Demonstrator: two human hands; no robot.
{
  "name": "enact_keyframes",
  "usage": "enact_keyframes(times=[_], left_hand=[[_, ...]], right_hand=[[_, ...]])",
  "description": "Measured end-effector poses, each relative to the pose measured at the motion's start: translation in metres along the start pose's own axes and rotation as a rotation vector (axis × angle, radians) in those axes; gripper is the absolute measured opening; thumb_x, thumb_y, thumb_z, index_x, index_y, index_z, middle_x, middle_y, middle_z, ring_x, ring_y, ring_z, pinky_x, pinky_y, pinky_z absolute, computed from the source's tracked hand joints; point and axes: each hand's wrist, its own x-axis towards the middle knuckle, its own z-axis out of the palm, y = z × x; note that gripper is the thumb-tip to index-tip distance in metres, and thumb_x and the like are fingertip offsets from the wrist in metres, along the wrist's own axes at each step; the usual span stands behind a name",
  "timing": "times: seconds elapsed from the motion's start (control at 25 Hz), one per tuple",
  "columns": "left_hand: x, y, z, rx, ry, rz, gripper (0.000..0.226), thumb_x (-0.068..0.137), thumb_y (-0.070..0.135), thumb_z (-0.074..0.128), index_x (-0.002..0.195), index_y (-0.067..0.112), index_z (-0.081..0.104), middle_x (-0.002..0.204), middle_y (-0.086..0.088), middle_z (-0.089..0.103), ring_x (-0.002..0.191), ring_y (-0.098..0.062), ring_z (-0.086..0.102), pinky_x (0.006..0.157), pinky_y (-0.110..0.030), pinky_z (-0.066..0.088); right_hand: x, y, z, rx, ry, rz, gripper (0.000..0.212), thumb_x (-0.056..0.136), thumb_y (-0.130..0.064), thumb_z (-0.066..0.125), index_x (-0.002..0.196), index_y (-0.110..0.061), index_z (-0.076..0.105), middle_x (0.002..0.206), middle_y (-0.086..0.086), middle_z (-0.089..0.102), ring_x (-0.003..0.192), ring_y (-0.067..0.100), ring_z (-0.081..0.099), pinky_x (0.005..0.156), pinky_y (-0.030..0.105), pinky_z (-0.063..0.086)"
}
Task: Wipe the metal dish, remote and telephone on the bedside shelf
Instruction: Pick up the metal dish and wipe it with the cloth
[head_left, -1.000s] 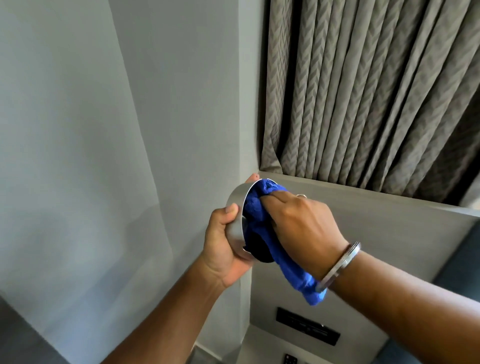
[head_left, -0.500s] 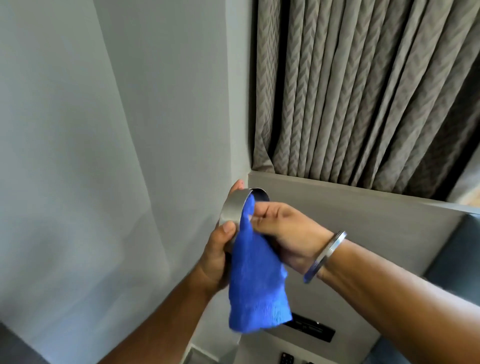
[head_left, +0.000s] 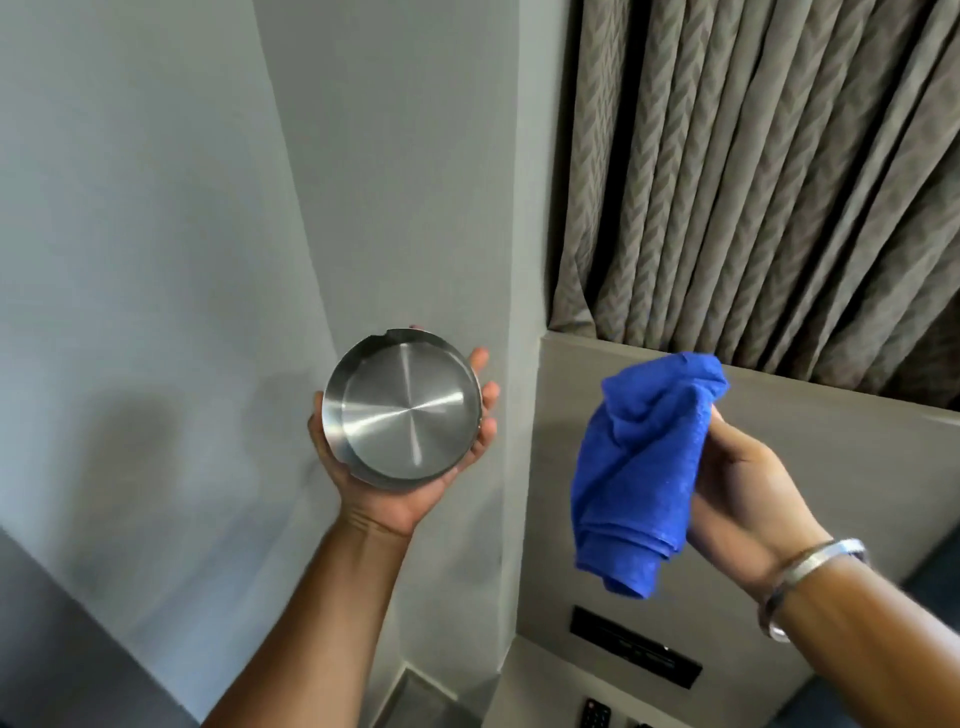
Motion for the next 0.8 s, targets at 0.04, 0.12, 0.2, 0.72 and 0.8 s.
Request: enact_keyframes(times=[0.04,0.12,0.2,0.72,0.8], left_hand=[[0.002,-0.001,0.003,0.011,-0.034,0.003,0.091,0.071,0.067,0.053,0.15,0.025,0.034,0.161,-0.02,0.018,0.137,-0.045,0.031,0.111,-0.054,0.032],[0.003,-0.004,0.006,-0.001,-0.059,-0.02,0.091,0.069,0.065,0.054,0.149,0.031,0.03,0.16,-0.023,0.018,0.133,-0.048,0.035,0.107,-0.057,0.037],[0.004,-0.008,0.006,-0.017,-0.025,-0.037,0.091,0.069,0.07,0.046,0.149,0.029,0.032,0.162,-0.021,0.012,0.138,-0.048,0.028,0.108,-0.057,0.033],[0.009,-0.022,0.021,0.06,0.457,0.096,0.061,0.076,0.065,0.066,0.12,0.022,0.071,0.128,-0.014,0.066,0.121,-0.041,0.059,0.103,-0.069,0.036],[0.005,-0.021,0.019,0.085,0.395,0.09,0.06,0.073,0.058,0.072,0.122,0.023,0.069,0.13,-0.01,0.062,0.126,-0.036,0.053,0.113,-0.065,0.023]], right_hand=[[0.001,0.007,-0.007,0.02,0.057,0.016,0.04,0.095,-0.03,0.047,0.128,-0.007,0.054,0.128,0.004,0.058,0.113,0.021,0.059,0.095,0.039,0.048],[0.001,0.022,-0.015,0.007,0.178,0.039,0.029,0.088,-0.03,0.051,0.101,-0.008,0.066,0.103,0.009,0.065,0.093,0.026,0.066,0.08,0.042,0.054],[0.001,0.034,-0.021,0.059,0.242,0.087,0.04,0.081,-0.046,0.056,0.096,-0.011,0.068,0.103,0.009,0.065,0.096,0.029,0.064,0.084,0.045,0.051],[0.009,0.051,-0.007,-0.055,0.201,0.139,0.032,0.082,-0.029,0.058,0.101,-0.009,0.074,0.111,0.019,0.07,0.096,0.037,0.068,0.073,0.051,0.056],[0.01,0.051,-0.007,-0.058,0.202,0.132,0.033,0.084,-0.03,0.056,0.102,-0.008,0.073,0.112,0.018,0.07,0.097,0.037,0.068,0.072,0.05,0.056]])
